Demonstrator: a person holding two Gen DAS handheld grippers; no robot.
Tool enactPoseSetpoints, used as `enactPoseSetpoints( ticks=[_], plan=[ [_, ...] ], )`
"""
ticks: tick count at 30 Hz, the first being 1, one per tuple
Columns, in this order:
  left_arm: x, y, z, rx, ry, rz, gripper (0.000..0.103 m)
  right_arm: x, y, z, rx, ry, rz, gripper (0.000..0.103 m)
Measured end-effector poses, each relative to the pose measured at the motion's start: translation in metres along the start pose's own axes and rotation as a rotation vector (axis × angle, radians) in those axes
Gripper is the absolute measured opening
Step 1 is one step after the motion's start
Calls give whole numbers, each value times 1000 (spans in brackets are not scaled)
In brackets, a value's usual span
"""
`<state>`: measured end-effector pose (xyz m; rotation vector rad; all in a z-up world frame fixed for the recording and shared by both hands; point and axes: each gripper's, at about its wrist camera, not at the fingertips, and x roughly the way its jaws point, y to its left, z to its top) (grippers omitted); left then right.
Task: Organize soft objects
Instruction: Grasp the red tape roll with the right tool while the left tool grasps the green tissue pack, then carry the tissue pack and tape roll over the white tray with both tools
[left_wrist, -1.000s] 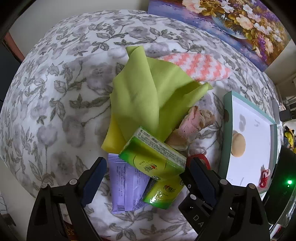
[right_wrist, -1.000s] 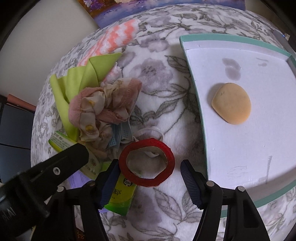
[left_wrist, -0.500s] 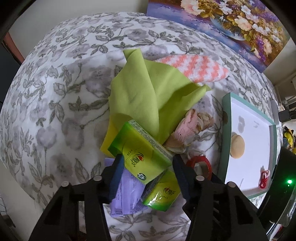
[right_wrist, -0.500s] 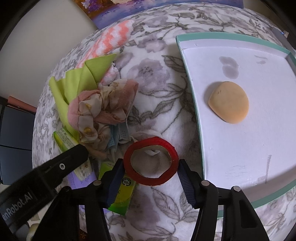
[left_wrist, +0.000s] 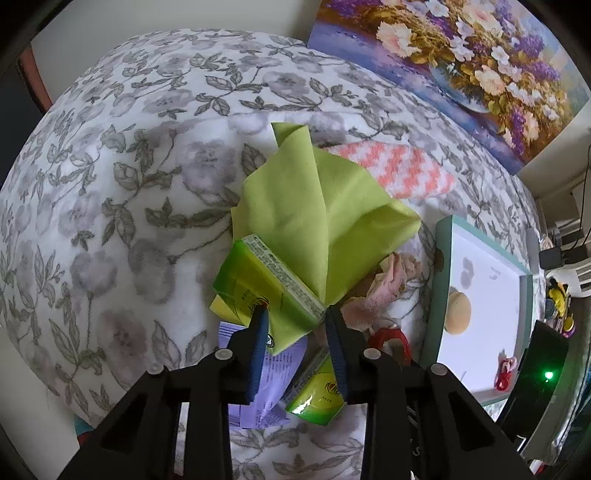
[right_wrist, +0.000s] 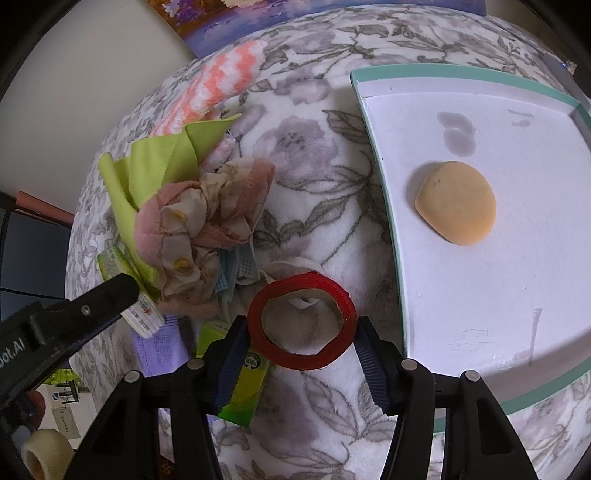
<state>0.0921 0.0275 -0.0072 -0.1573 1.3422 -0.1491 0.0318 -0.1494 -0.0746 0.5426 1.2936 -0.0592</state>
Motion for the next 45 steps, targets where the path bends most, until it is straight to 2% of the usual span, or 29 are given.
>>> enactPoseSetpoints(
  ticks=[14, 16, 17, 25, 29, 31, 32, 34, 35, 36, 40, 42, 45],
  plan=[
    [-16, 20, 4, -79, -56, -11, 17, -5, 2, -2, -8, -8, -8, 59],
    [-20, 22, 5, -83, -69, -10, 3, -11, 4, 0, -10, -14, -8, 59],
    [-22, 23, 5, -88, -76, -14, 0, -13, 4, 0, -11, -17, -8, 59],
    [-26, 32, 8, -113, -84, -22, 0, -28, 1, 2, -8, -42, -23, 59],
    [-27, 41, 11, -104, -94, 33, 0, -27, -1, 2, -7, -44, -29, 59],
    [-24, 50, 13, -132, -78, 34, 1, -28, -1, 2, -8, -43, -31, 59],
    [-22, 55, 13, -150, -66, 24, 2, -27, -1, 2, -9, -42, -32, 59],
    [-19, 61, 14, -165, -56, 16, 17, -26, 0, 2, -12, -42, -35, 59],
    [-18, 63, 14, -168, -58, 16, 37, -26, 1, 1, -13, -42, -37, 59],
    [-18, 64, 15, -172, -62, 13, 50, -26, 2, 1, -15, -41, -40, 59],
    [-15, 66, 19, -179, -74, -7, 54, -23, 7, 1, -16, -38, -45, 59],
    [-9, 68, 21, -181, -68, -7, 63, -22, 8, 2, -17, -37, -47, 59],
    [4, 74, 25, -200, -44, -11, 68, -21, 9, 2, -18, -36, -49, 59]
  ],
)
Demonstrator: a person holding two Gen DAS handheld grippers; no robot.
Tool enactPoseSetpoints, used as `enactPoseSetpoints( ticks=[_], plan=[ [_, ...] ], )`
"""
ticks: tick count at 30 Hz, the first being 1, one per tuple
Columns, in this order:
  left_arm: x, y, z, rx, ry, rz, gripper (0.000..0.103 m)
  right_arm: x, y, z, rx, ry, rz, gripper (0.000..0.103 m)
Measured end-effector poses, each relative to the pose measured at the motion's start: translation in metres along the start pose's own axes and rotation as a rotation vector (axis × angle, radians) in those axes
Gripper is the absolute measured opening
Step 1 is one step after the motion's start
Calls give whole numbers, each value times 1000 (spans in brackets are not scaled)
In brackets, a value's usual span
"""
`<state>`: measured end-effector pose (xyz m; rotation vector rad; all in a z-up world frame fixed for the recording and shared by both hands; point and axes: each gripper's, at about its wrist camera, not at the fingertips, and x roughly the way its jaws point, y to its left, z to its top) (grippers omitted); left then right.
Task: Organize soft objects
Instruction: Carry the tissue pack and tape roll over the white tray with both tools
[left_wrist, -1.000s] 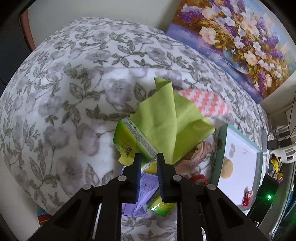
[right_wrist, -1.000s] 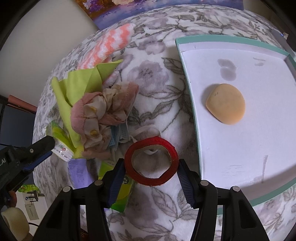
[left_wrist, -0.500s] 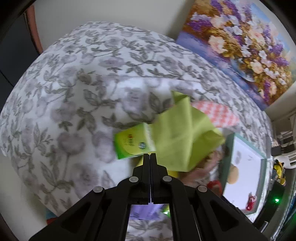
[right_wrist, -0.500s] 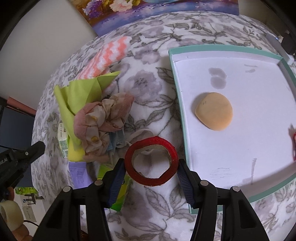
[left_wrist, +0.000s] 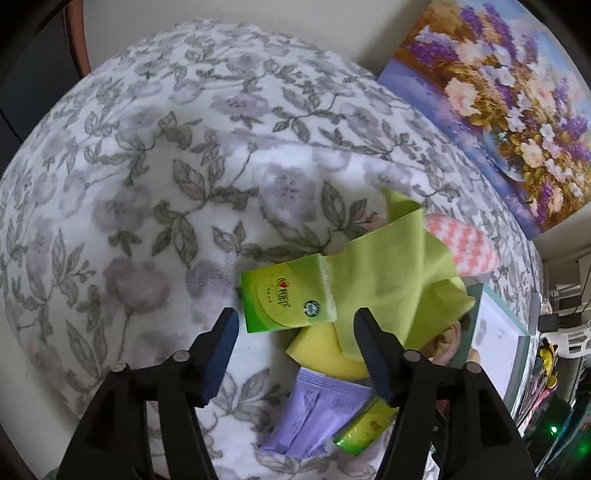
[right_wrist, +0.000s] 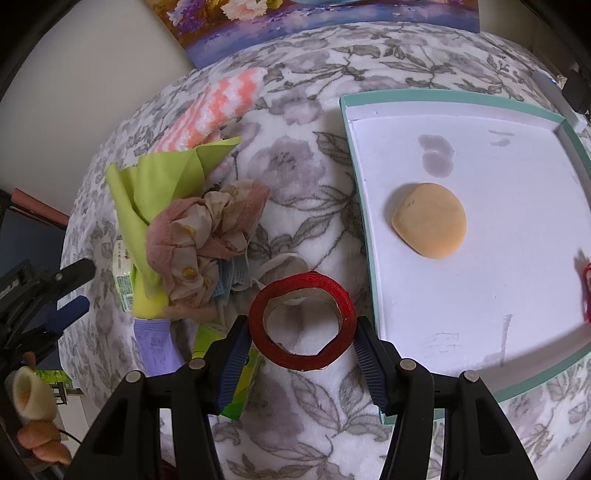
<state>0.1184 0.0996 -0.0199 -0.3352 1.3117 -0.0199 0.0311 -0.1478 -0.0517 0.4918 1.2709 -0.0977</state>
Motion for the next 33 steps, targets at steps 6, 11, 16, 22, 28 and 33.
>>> enactPoseSetpoints(
  ticks=[6, 11, 16, 22, 28, 33],
  plan=[
    [22, 19, 7, -76, 24, -20, 73, 1, 1, 0, -9, 1, -8, 59],
    [34, 23, 9, -106, 42, -58, 73, 2, 2, 1, -12, 2, -13, 59],
    [41, 14, 9, -63, 63, -15, 73, 3, 4, 2, -18, 2, -21, 59],
    [32, 12, 12, -39, 46, 32, 64, 3, 3, 3, -13, 4, -16, 59],
    [4, 9, 14, -37, -32, 39, 64, -5, -2, 4, 0, -7, -10, 59],
    [-30, -7, 10, 6, -142, 52, 64, -27, -4, 7, -1, -65, 11, 59]
  ],
)
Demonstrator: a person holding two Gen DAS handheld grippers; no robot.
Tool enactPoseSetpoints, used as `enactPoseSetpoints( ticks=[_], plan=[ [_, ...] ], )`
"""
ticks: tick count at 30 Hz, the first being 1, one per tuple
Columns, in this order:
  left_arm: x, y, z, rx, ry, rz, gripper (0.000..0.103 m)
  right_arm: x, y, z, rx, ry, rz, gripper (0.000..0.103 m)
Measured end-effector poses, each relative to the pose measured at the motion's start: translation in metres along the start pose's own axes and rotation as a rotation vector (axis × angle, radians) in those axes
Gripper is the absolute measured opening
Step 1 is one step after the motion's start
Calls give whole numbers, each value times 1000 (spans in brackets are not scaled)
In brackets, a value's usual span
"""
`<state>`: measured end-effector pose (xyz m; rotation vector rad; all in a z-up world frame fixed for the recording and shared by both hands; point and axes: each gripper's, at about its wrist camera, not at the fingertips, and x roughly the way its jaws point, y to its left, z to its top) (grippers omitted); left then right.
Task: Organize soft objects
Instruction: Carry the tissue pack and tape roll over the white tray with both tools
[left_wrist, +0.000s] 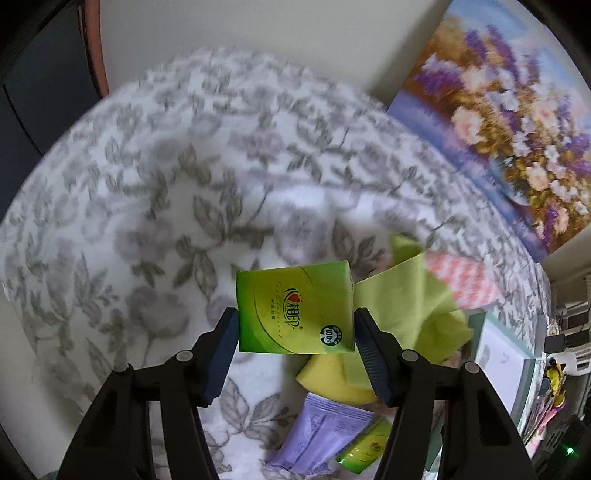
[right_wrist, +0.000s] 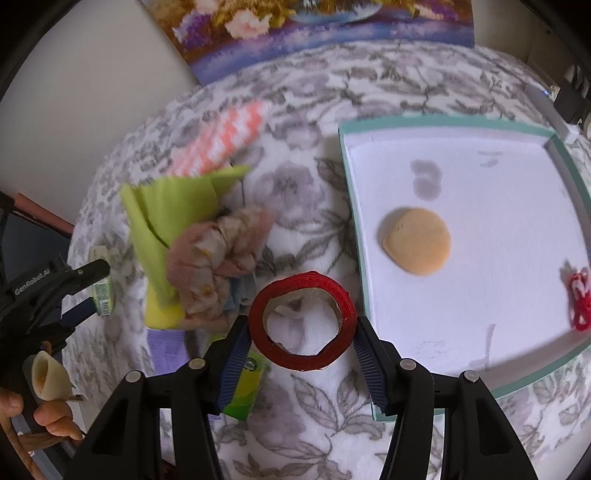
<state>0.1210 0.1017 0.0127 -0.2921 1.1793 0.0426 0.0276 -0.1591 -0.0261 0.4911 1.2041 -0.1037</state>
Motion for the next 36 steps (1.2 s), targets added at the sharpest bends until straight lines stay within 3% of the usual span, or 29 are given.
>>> enactPoseSetpoints(
  ticks=[3, 7, 14, 21, 28, 36],
  plan=[
    [-15, -15, -2, 36, -45, -10, 64, -12, -4, 2, 8, -38, -14, 59],
    [-28, -50, -13, 113, -84, -28, 64, -27, -22, 8, 33, -93, -102, 59],
    [-23, -122, -42, 243, -50, -102, 64, -39, -81, 18, 167, -119, -184, 59],
    [-4, -197, -78, 386, -11, -175, 65, -47, -135, 24, 222, -146, -281, 60],
    [20, -235, -98, 462, 25, -203, 65, -48, -180, 28, 308, -152, -319, 60],
    [35, -259, -104, 509, 35, -209, 65, -51, -195, 35, 336, -164, -353, 60]
  ],
)
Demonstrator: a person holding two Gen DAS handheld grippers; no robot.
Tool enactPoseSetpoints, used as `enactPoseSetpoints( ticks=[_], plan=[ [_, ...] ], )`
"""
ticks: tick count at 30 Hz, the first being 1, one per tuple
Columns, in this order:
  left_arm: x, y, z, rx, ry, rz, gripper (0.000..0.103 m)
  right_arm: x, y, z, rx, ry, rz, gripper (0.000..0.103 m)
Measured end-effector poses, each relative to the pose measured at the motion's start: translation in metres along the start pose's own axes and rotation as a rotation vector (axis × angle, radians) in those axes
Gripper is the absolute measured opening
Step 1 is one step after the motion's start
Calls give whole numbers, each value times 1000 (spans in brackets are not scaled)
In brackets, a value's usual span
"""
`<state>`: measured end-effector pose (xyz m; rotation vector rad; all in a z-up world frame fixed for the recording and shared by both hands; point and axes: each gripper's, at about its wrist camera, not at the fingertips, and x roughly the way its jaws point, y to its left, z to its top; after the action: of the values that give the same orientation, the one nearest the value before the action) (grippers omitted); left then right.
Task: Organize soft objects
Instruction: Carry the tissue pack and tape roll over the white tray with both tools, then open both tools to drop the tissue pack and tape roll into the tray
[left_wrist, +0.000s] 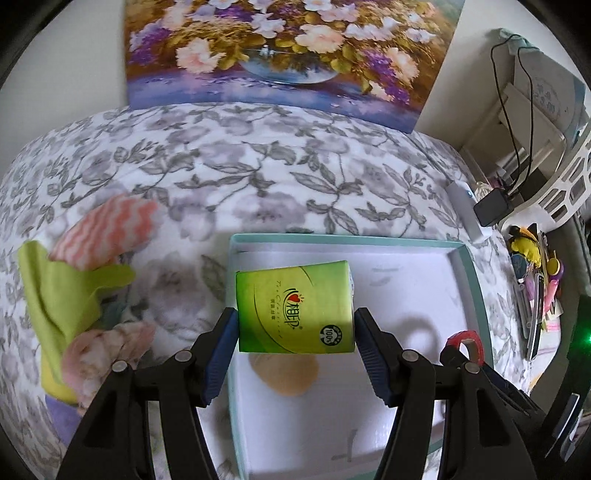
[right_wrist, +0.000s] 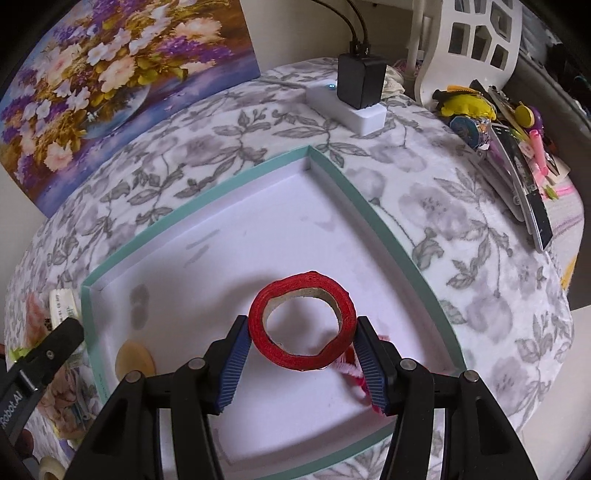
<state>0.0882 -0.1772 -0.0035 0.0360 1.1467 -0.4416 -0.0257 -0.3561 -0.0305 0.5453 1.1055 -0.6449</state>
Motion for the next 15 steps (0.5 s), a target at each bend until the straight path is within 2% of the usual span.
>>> enactPoseSetpoints(
  ticks=[9, 10, 12, 14, 15],
  plan=[
    [13, -9, 7, 9, 4, 2, 67, 3, 1, 11, -8, -18, -18, 60],
    [12, -9, 8, 6, -2, 6, 70, 2, 1, 12, -9, -20, -17, 60],
    [8, -6, 10, -5, -12, 13, 86, 0, 1, 13, -12, -28, -18, 60],
    [4, -2, 12, -17, -16, 17, 88, -1, 1, 14, -19, -27, -21, 61],
    [2, 0, 13, -23, -17, 21, 88, -2, 1, 14, -23, -26, -23, 66]
  ],
)
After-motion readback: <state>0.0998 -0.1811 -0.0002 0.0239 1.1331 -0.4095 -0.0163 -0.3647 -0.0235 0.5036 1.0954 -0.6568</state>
